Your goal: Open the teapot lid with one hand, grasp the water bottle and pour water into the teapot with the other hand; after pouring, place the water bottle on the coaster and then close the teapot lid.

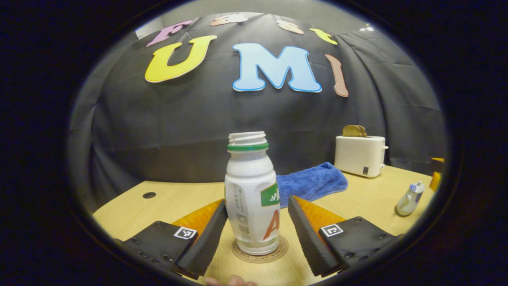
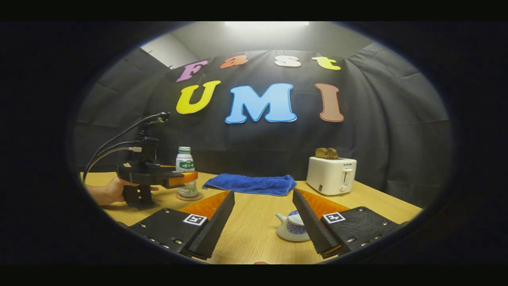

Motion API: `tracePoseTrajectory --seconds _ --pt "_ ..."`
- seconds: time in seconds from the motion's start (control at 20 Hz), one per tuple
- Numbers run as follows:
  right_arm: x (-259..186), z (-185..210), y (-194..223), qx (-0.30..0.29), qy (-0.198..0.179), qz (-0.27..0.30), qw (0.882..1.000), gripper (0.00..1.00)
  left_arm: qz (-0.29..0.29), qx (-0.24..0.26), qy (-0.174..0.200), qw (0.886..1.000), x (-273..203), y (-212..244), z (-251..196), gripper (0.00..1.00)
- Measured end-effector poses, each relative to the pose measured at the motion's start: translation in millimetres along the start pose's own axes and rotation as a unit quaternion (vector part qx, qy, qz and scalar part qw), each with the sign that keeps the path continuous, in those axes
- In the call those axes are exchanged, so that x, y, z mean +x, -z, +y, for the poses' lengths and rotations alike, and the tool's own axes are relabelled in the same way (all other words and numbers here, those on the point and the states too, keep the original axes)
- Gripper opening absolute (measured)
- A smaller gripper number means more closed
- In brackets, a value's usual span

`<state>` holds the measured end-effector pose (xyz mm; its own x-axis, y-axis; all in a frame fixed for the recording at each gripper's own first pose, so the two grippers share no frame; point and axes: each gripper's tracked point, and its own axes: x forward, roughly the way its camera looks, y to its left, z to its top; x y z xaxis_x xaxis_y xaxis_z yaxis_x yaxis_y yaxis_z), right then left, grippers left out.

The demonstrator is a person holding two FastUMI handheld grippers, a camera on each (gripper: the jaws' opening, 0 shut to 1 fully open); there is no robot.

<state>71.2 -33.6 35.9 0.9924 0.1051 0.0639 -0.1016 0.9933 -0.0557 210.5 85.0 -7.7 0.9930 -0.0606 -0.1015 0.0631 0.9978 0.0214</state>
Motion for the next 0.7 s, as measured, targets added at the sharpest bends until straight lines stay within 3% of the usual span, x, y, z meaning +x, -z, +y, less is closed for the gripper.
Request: tracePoseTrajectory --seconds 0.05,0.15,0.2,0.25,0.3,0.35,0.45,0.55,0.65,0.7 --pt "-1.3 -0.3 -1.8 -0.003 0.001 -0.004 1.000 0.91 0.001 0.001 -0.005 1.000 -6.6 -0.4 0.3 1.00" --pt "-1.3 1.4 -4.6 -0.005 -0.001 -0.008 1.000 0.91 0.002 0.006 -0.015 1.000 -26.2 -0.2 2.6 1.00" --pt "-1.7 2.7 -4.5 -0.005 -0.003 -0.008 1.000 0.91 0.002 0.007 -0.020 1.000 -38.8 0.1 3.5 0.90" --pt "-1.3 4.3 -4.0 -0.005 -0.004 -0.008 1.000 0.90 -0.001 0.008 -0.028 1.000 -58.8 -0.1 3.5 0.89" --pt "-1.6 5.3 -4.2 -0.005 0.000 -0.004 1.000 0.91 -0.005 0.005 -0.035 0.999 -76.6 -1.7 2.0 0.98" --pt "-2.6 10.8 -1.6 -0.001 0.006 0.010 1.000 0.90 -0.014 -0.002 -0.047 0.999 -118.6 -2.6 -12.9 1.00" --pt "-26.3 28.3 1.3 0.028 0.021 0.016 0.999 0.92 -0.026 -0.004 -0.062 0.998 -164.9 -5.1 -35.4 1.00" --pt "-48.9 46.2 13.7 0.019 0.049 0.023 0.998 0.93 -0.035 -0.006 -0.057 0.998 -201.1 1.4 -62.8 1.00" --pt "-65.1 46.4 21.0 0.013 0.071 0.023 0.997 0.93 -0.029 -0.012 -0.053 0.998 -212.7 19.3 -77.7 1.00" --pt "-70.4 48.1 28.1 0.026 0.077 0.040 0.996 0.93 -0.044 -0.011 -0.069 0.997 -218.7 12.1 -74.3 0.97"
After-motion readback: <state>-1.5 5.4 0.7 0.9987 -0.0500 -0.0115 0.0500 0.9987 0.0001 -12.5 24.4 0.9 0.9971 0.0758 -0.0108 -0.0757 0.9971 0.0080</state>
